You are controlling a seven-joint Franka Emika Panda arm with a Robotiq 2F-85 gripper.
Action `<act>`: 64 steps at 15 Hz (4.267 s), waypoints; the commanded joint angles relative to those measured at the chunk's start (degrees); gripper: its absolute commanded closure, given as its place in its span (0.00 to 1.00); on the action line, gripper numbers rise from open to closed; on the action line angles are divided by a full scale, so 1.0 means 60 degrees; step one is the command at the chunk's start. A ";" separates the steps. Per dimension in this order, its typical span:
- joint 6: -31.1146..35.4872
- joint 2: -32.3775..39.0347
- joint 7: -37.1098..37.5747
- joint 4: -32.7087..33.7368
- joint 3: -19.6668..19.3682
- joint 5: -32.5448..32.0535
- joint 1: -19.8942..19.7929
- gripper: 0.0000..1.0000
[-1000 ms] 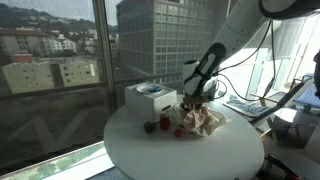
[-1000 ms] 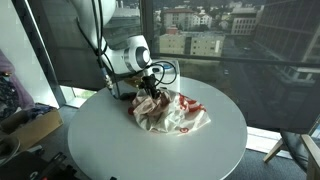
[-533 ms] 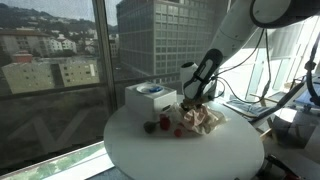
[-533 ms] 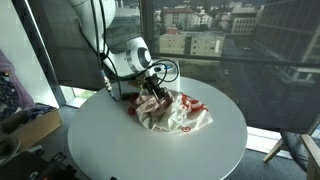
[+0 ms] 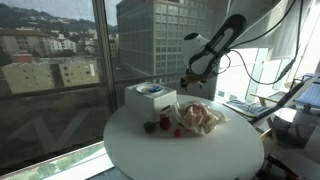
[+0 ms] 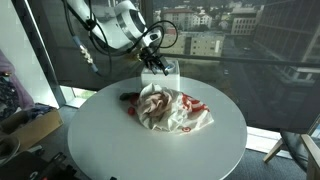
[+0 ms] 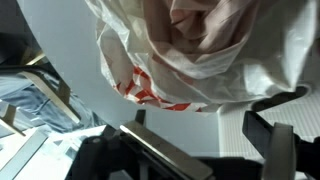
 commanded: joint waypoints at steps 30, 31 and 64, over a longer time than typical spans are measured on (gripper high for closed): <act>-0.0860 0.4932 -0.3960 0.4282 0.3090 0.3607 -0.1108 0.64; -0.1286 0.4648 -0.3877 0.4105 0.3173 0.3778 -0.1112 0.73; -0.1299 0.3761 -0.1152 0.2323 0.1720 0.2531 -0.1985 0.95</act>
